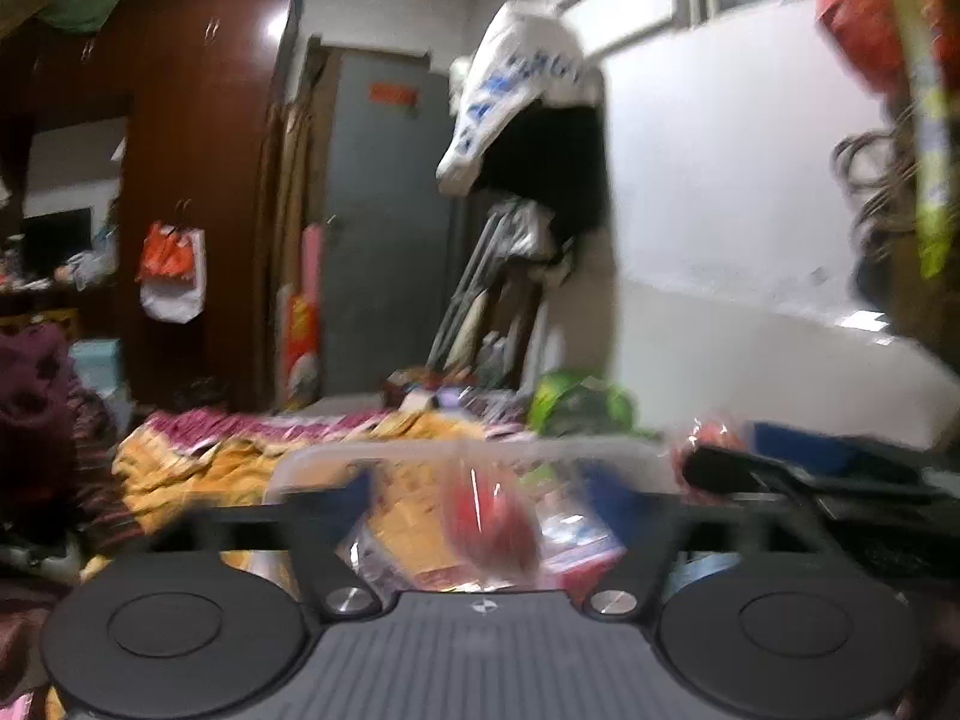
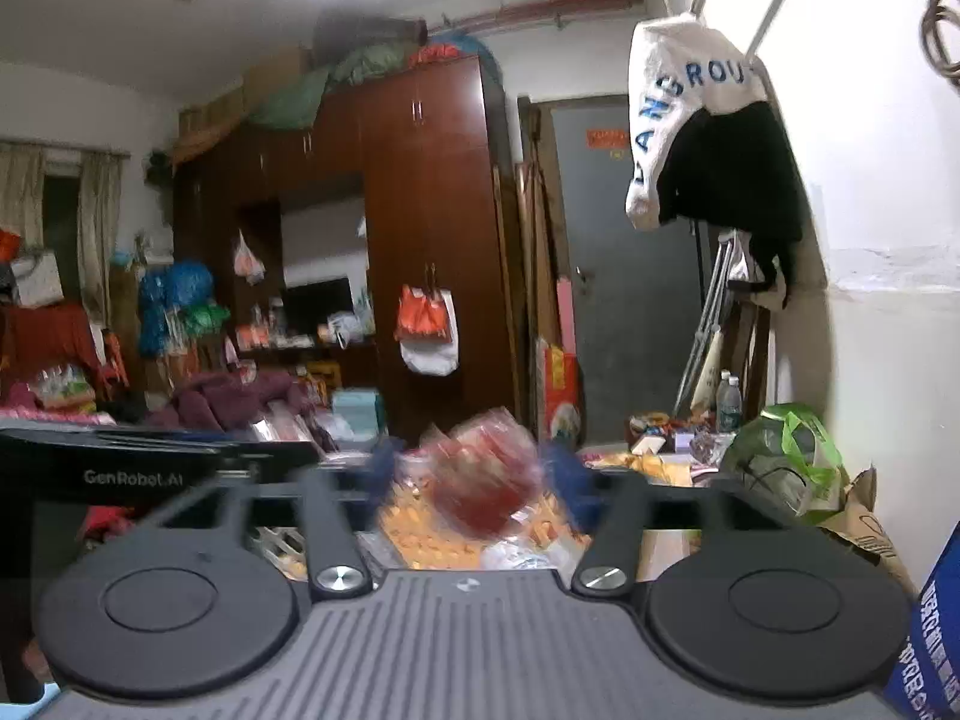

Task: Organize objects
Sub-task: 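Carry both candies over the white basket and release them, then grasp a clear plastic bag with the left tool while the right tool grasps a blue-white wrapped box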

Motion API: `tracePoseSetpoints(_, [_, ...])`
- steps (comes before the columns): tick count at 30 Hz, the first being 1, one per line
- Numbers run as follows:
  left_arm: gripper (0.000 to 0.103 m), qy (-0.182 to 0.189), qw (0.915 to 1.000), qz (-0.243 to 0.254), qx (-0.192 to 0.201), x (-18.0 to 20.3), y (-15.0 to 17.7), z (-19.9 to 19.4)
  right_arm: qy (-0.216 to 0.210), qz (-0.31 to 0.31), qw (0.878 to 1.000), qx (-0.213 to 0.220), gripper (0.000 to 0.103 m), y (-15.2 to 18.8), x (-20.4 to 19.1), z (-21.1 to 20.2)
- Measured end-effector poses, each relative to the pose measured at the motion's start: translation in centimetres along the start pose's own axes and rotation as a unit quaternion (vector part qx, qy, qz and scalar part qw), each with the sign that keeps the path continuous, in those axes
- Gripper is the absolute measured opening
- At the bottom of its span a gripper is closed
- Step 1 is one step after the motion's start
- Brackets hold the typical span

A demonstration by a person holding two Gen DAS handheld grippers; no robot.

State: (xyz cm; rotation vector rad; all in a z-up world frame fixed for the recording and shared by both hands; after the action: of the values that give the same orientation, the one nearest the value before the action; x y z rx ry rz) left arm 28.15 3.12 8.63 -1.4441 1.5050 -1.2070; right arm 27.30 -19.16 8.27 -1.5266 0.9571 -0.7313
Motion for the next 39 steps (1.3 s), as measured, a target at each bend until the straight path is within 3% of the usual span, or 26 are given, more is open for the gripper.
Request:
tracePoseSetpoints(1, [0.091, -0.01, 0.9999, 0.003, -0.004, 0.0, 0.3, -0.1, 0.012, -0.004, 1.0, -0.01, 0.099, 0.2, 0.0, 0.2])
tracePoseSetpoints(6, [0.093, 0.001, 0.9983, 0.036, 0.045, 0.8, 4.0, -6.9, 0.023, 0.014, 0.999, 0.03, 0.103, 2.9, 1.2, -5.9])
tracePoseSetpoints(9, [0.094, -0.003, 0.999, 0.032, 0.032, 1.0, 6.6, -8.7, 0.032, 0.025, 0.999, -0.017, 0.103, 5.4, 2.4, -7.0])
tracePoseSetpoints(12, [0.094, -0.015, 0.9996, 0.001, -0.022, 0.1, 8.7, -7.2, 0.052, 0.024, 0.995, -0.081, 0.103, 8.1, 3.0, -5.5])
tracePoseSetpoints(13, [0.093, -0.022, 0.9991, -0.006, -0.035, -0.4, 9.1, -6.7, 0.052, 0.024, 0.993, -0.1, 0.098, 8.7, 3.1, -4.8])
tracePoseSetpoints(17, [0.093, -0.053, 0.9953, -0.034, -0.073, -2.5, 10.0, -4.4, 0.047, 0.012, 0.988, -0.146, 0.095, 10.0, 2.6, -3.3])
tracePoseSetpoints(21, [0.089, -0.031, 0.9903, -0.059, -0.121, -3.1, 11.4, -2.2, 0.037, 0.018, 0.984, -0.171, 0.092, 11.2, 2.5, -2.7])
tracePoseSetpoints(26, [0.088, -0.031, 0.9871, -0.055, -0.147, -1.9, 12.1, -0.6, 0.03, 0.015, 0.98, -0.194, 0.088, 12.3, 2.6, -1.6])
tracePoseSetpoints(32, [0.087, -0.046, 0.9871, -0.045, -0.146, -1.1, 12.6, -0.4, 0.026, 0.01, 0.978, -0.205, 0.08, 12.6, 2.6, -1.5])
tracePoseSetpoints(34, [0.084, -0.042, 0.9878, -0.044, -0.144, -1.0, 12.6, -0.5, 0.025, 0.009, 0.977, -0.209, 0.078, 12.6, 2.6, -1.4])
tracePoseSetpoints(37, [0.05, -0.034, 0.9879, -0.03, -0.149, -0.6, 12.6, -0.5, 0.026, 0.006, 0.977, -0.212, 0.076, 12.6, 2.5, -1.3])
tracePoseSetpoints(39, [0.046, -0.032, 0.9885, -0.024, -0.146, -0.5, 12.8, -0.6, 0.026, 0.006, 0.977, -0.212, 0.076, 12.6, 2.5, -1.4])
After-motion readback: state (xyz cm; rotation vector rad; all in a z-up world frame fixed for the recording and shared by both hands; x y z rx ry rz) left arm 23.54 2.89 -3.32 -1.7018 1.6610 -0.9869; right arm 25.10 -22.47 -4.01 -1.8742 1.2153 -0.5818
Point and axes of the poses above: each gripper's, at about its wrist camera, not at the fingertips, and z roughly the way its jaws point, x to its right, y to its underside, the point moved 1 cm from there along z, roughly the way its jaws point, and after that the axes turned 4 degrees about y, right-handed, at the moved point
